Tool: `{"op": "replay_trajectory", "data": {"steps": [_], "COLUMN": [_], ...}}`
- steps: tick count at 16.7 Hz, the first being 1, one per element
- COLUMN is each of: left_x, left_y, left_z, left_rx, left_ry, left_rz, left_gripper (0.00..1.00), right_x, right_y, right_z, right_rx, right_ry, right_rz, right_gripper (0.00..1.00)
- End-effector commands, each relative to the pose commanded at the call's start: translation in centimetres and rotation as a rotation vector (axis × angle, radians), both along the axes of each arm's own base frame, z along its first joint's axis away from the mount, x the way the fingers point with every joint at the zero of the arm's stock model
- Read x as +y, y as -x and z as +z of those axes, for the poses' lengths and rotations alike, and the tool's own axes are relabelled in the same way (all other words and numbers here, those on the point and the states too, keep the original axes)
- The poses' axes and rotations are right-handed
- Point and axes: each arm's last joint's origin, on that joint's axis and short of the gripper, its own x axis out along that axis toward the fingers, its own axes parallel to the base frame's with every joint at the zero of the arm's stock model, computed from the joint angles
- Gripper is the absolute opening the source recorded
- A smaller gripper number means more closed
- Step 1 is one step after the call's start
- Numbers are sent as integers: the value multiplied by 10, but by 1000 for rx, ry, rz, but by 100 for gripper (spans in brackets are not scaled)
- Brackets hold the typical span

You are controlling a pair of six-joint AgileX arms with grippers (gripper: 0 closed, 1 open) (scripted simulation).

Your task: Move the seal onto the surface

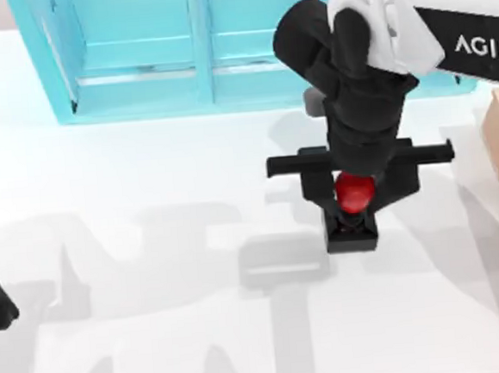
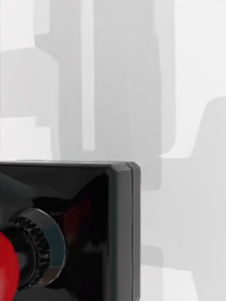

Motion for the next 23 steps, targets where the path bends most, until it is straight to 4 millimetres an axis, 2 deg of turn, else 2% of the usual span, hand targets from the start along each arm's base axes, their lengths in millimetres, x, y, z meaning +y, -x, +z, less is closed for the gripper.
{"op": "replay_trajectory", "data": {"steps": [5, 8, 21, 23], "left_x": [0, 0, 0, 0], "left_y": [0, 0, 0, 0], "left_z": [0, 0, 0, 0], "left_rx": [0, 0, 0, 0], "left_ry": [0, 0, 0, 0], "left_rz": [0, 0, 0, 0], "left_gripper": [100, 100, 100, 100], "right_x": [2, 2, 2, 2], "right_y": [0, 0, 0, 0], "right_z": [-32, -32, -32, -32], "right_rx": [-9, -9, -9, -9], "right_ry": [-4, -4, -4, -4], "right_rz": [4, 4, 4, 4], "right_gripper": [0, 0, 98, 100]}}
